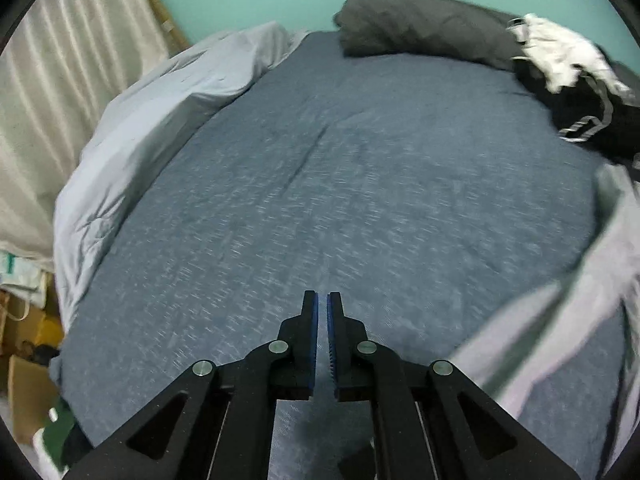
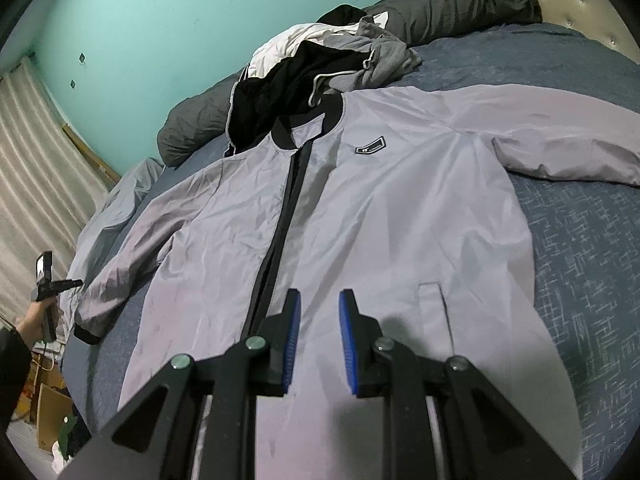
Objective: Fold clothes
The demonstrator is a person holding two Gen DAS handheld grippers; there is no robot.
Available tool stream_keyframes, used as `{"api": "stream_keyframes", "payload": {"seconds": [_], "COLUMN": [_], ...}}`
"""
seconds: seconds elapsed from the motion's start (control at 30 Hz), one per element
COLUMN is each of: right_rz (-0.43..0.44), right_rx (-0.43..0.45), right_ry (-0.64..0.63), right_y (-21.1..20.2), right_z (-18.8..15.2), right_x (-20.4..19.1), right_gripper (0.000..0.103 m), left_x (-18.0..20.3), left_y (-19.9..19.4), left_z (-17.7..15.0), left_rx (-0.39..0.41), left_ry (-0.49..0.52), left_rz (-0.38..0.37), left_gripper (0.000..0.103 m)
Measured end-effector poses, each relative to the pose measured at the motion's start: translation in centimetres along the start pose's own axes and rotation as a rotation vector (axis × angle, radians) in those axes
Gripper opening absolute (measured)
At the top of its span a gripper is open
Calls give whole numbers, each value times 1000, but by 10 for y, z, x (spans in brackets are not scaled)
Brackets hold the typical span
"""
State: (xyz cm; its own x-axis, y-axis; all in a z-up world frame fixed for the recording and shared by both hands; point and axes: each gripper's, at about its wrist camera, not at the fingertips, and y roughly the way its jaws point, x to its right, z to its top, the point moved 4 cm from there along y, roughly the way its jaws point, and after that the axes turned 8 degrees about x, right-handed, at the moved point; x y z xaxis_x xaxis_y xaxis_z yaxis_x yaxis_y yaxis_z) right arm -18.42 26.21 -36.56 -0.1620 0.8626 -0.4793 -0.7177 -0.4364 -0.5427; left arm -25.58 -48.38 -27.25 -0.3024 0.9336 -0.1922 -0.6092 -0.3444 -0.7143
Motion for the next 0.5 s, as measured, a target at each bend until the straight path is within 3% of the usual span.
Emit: {"api": "stream_keyframes", "payload": {"seconds": [0.13,0.23,0.33,0.5], "right_rz": [5,13,17,26], "right_rx": [-2,2,7,11], "right_ry": [7,27,34,39], "right_y": [-2,-3,-5,-9], "right_z": [-2,-2,-1,-1], "right_x": [0,1,1,1], "right_gripper": [19,19,19,19], "left_x": [11,23,37,57], "left_y": [-21,-40,-52,-61], "left_z": [-38,-61,-73,-85], "left_rx": [-26,-26,-28,-29], "left_ry": [-17,-19,-9,45], "left_rz": [-138,-205,-234,-227], "left_gripper": [32,40,51,57]}}
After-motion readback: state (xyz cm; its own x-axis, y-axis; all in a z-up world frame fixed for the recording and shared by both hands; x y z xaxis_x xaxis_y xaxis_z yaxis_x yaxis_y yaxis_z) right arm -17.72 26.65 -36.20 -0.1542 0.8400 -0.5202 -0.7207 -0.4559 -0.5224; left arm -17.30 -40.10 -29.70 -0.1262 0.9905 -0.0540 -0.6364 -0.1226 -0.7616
